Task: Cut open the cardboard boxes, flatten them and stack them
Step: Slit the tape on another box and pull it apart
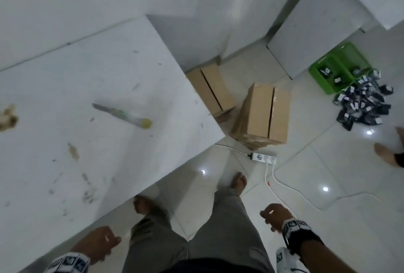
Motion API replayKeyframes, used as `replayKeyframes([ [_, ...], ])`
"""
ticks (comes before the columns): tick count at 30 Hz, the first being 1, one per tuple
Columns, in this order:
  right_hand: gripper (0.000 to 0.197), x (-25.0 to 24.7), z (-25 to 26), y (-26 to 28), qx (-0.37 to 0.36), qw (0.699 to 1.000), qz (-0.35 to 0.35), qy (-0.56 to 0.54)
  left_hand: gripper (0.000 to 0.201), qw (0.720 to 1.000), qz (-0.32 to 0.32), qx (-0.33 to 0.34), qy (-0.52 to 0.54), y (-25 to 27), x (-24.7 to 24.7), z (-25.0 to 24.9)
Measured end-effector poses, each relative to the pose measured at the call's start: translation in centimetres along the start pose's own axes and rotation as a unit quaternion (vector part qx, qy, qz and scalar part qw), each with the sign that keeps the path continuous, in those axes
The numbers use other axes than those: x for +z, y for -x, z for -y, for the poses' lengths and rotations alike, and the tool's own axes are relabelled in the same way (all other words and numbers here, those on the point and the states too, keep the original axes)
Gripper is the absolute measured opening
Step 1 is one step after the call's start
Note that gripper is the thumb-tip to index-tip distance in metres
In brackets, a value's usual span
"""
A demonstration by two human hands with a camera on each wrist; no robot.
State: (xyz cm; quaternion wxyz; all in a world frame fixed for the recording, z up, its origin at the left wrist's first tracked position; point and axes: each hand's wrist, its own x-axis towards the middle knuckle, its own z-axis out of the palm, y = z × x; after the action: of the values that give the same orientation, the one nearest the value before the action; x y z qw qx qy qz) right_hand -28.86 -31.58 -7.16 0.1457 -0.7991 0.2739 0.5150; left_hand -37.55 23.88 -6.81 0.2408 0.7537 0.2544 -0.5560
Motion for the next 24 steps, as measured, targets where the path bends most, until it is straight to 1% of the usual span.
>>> replayKeyframes([
  [3,0.018,-4.7,-1.9,-3.6,-0.049,0.999,0.002,0.01,0.034,0.999,-0.015,-0.022,0.029,0.9,2.6,-4.7],
  [6,0.016,-10.9,-3.5,-7.4,-0.097,0.993,-0.014,0.07,0.035,0.998,-0.043,-0.017,0.042,1.2,6.0,-11.0],
  [8,0.015,-15.4,-4.2,-9.5,-0.12,0.989,-0.02,0.085,0.035,0.999,-0.017,-0.007,0.029,0.6,7.6,-16.4],
  [10,0.017,-19.5,-5.0,-12.1,-0.123,0.988,-0.028,0.084,0.035,0.999,0.028,0.002,-0.027,0.1,8.4,-23.4],
  [12,0.017,-22.9,-5.5,-15.3,-0.108,0.992,-0.039,0.053,0.044,0.99,0.051,0.053,-0.12,-0.7,8.5,-31.5],
  [14,0.018,-25.0,-5.3,-18.5,-0.094,0.994,-0.049,0.011,0.046,0.976,0.076,0.144,-0.142,-1.9,8.3,-40.1],
  [15,0.02,-25.5,-5.1,-20.4,-0.088,0.995,-0.055,-0.01,0.044,0.97,0.087,0.191,-0.125,-3.6,8.5,-44.1],
  [16,0.027,-25.8,-4.5,-22.2,-0.083,0.994,-0.062,-0.028,0.041,0.966,0.093,0.222,-0.094,-5.4,8.7,-48.0],
  [18,0.052,-25.6,-3.3,-26.0,-0.066,0.993,-0.069,-0.066,0.04,0.966,0.079,0.248,-0.003,-10.3,9.4,-54.8],
  [19,0.063,-25.4,-2.6,-28.1,-0.06,0.992,-0.075,-0.088,0.037,0.968,0.052,0.241,0.052,-13.2,9.8,-57.6],
  [20,0.07,-25.0,-2.0,-30.0,-0.052,0.989,-0.081,-0.11,0.031,0.969,0.016,0.22,0.113,-16.0,10.2,-59.8],
  [21,0.076,-24.4,-1.7,-32.2,-0.047,0.986,-0.086,-0.137,0.03,0.966,-0.022,0.196,0.164,-18.9,10.7,-61.7],
  [22,0.08,-23.7,-1.4,-34.4,-0.042,0.982,-0.089,-0.163,0.047,0.965,-0.054,0.177,0.187,-22.2,11.2,-62.8],
  [23,0.083,-22.9,-1.3,-36.2,-0.036,0.978,-0.088,-0.187,0.067,0.969,-0.072,0.162,0.17,-24.7,11.5,-63.9],
  [24,0.084,-22.1,-1.1,-37.7,-0.028,0.974,-0.082,-0.209,0.082,0.976,-0.081,0.151,0.136,-27.2,12.1,-64.2],
])
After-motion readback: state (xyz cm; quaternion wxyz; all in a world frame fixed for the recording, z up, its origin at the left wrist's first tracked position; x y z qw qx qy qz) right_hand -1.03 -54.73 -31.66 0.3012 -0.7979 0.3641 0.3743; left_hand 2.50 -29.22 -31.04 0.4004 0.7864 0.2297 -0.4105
